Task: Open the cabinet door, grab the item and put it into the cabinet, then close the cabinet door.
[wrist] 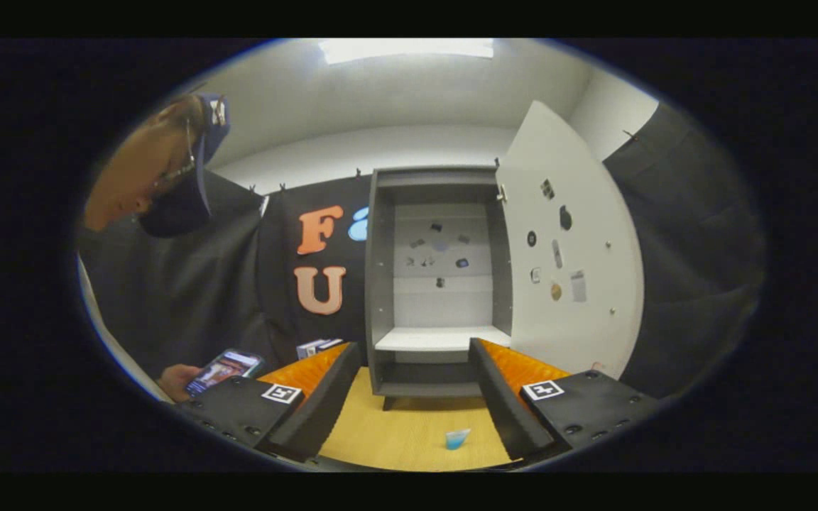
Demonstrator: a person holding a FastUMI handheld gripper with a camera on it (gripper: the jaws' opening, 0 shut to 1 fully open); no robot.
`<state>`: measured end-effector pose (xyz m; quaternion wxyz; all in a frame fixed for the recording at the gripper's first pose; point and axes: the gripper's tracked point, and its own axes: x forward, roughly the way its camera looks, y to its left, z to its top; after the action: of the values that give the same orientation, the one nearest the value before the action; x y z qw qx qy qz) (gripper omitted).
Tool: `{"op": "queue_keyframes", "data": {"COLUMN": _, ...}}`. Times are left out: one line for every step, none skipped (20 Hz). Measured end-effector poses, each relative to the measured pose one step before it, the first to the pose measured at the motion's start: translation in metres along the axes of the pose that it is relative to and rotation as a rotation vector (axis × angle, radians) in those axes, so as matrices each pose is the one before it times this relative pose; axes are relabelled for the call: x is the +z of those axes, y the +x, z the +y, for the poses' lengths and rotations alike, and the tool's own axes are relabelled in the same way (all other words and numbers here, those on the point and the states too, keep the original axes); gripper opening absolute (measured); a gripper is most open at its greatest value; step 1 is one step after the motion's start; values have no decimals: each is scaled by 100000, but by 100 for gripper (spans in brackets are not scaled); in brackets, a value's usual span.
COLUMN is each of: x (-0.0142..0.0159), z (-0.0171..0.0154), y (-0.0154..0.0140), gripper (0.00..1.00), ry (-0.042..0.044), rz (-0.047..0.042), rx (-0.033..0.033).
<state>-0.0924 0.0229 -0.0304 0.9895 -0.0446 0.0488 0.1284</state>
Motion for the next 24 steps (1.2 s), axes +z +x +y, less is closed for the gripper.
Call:
{"op": "queue_keyframes", "data": {"x": -2238, "z": 457, "y": 1648, "gripper": 98, "ry": 1004, "rz": 5006, "rx": 894}}
{"op": "queue_keyframes", "data": {"x": -2447, "z": 187, "y": 1663, "gripper": 98, "ry": 1262, "rz": 4512, "rx": 984}}
{"op": "queue_keyframes", "data": {"x": -2350, "z": -643, "y": 1599, "gripper": 98, "ry": 1653, "rz": 4022, "rx": -51}}
{"op": "queue_keyframes", "data": {"x": -2261, "z": -643, "y": 1873, "gripper": 98, "ry": 1611, "rz": 4056, "rx": -954}}
{"op": "queue_keyframes", "data": {"x": -2412, "z": -952, "y": 1692, "gripper": 98, "ry": 1302, "rz": 4297, "rx": -1714}}
{"op": "queue_keyframes", "data": {"x": -2143, "z": -1170, "y": 1219, "gripper": 98, "ry": 1439, "rz": 4113, "rx": -1755}}
{"op": "queue_keyframes", "data": {"x": -1995, "z": -1004, "y": 1120, "gripper": 98, "ry": 1838, "rz": 3762, "rx": -948}}
{"op": "queue_keyframes", "data": {"x": -1822, "z": -774, "y": 903, "gripper": 98, "ry": 894, "rz": 3586, "rx": -772}}
{"op": "queue_keyframes", "data": {"x": -1743, "z": -537, "y": 1144, "gripper": 98, "ry": -573, "rz": 3119, "rx": -1648}}
{"op": "queue_keyframes", "data": {"x": -1636, "z": -1144, "y": 1004, "gripper": 98, "ry": -1646, "rz": 2841, "rx": -1988}}
{"op": "queue_keyframes", "data": {"x": -1501, "z": -1252, "y": 1077, "gripper": 98, "ry": -1796, "rz": 2270, "rx": -2514}}
{"op": "queue_keyframes", "data": {"x": -1115, "z": -844, "y": 737, "gripper": 97, "ry": -1369, "rz": 1858, "rx": -1692}}
{"op": "queue_keyframes", "data": {"x": -1260, "z": -1005, "y": 924, "gripper": 98, "ry": -1228, "rz": 2148, "rx": -908}}
{"op": "queue_keyframes", "data": {"x": -1255, "z": -659, "y": 586, "gripper": 97, "ry": -935, "rz": 2552, "rx": -487}}
{"op": "queue_keyframes", "data": {"x": -1199, "z": -349, "y": 514, "gripper": 97, "ry": -667, "rz": 1975, "rx": 67}}
{"op": "queue_keyframes", "data": {"x": -864, "z": -452, "y": 759, "gripper": 97, "ry": -250, "rz": 1346, "rx": -530}}
{"op": "queue_keyframes", "data": {"x": -966, "z": -424, "y": 760, "gripper": 97, "ry": 527, "rz": 1432, "rx": -348}}
{"op": "queue_keyframes", "data": {"x": -946, "z": -136, "y": 627, "gripper": 97, "ry": 750, "rz": 1614, "rx": 310}}
{"op": "queue_keyframes", "data": {"x": -740, "z": -30, "y": 710, "gripper": 97, "ry": 735, "rz": 1494, "rx": 557}}
{"op": "queue_keyframes", "data": {"x": -752, "z": -80, "y": 556, "gripper": 97, "ry": 676, "rz": 2060, "rx": 797}}
{"op": "queue_keyframes", "data": {"x": -754, "z": 85, "y": 624, "gripper": 98, "ry": 727, "rz": 2434, "rx": 457}}
{"op": "queue_keyframes", "data": {"x": -641, "z": 237, "y": 489, "gripper": 98, "ry": 760, "rz": 1938, "rx": 1188}}
{"op": "queue_keyframes", "data": {"x": -433, "z": 166, "y": 361, "gripper": 98, "ry": 654, "rz": 867, "rx": 666}}
{"op": "queue_keyframes", "data": {"x": -263, "z": 176, "y": 318, "gripper": 98, "ry": 637, "rz": 555, "rx": 844}}
